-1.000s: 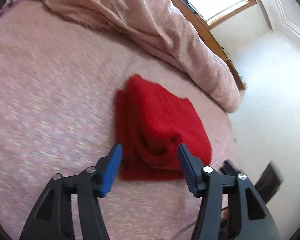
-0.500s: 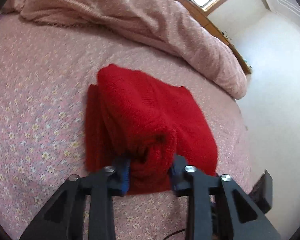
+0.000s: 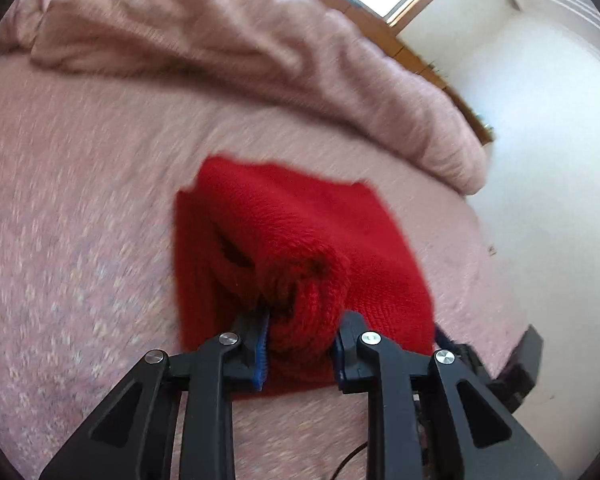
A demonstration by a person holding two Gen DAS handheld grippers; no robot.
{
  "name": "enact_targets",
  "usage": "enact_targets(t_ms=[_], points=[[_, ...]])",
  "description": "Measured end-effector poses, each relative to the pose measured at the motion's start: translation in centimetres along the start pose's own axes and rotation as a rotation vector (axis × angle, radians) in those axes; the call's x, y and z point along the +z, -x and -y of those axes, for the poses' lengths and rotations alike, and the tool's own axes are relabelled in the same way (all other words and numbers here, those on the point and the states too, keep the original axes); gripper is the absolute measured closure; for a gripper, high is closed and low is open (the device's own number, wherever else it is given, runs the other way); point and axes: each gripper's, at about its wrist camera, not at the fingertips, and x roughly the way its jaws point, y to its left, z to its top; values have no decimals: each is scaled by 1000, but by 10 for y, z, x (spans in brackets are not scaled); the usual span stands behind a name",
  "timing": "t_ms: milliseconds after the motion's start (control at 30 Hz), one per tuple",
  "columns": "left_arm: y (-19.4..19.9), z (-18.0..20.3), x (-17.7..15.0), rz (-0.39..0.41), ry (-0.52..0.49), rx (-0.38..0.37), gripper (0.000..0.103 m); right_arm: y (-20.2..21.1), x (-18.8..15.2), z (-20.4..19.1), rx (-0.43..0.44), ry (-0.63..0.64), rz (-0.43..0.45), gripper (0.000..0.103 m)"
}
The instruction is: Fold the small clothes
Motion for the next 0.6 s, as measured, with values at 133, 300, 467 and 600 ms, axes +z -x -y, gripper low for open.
enact_targets(t_ms=[133,300,467,600], points=[[1,-5,-14,-10,-30,34,86,7,-12,8,-27,3,-55,29],[4,6,-27,-14,-96,97,83,8,-15,10,-49,19,-107,29],[21,9,-29,5,-119,132,80,30,-21,26,-68,29,-166,31],[57,14,-21,126,-107,129,81,42,-8,47,-5,18,-128,34]])
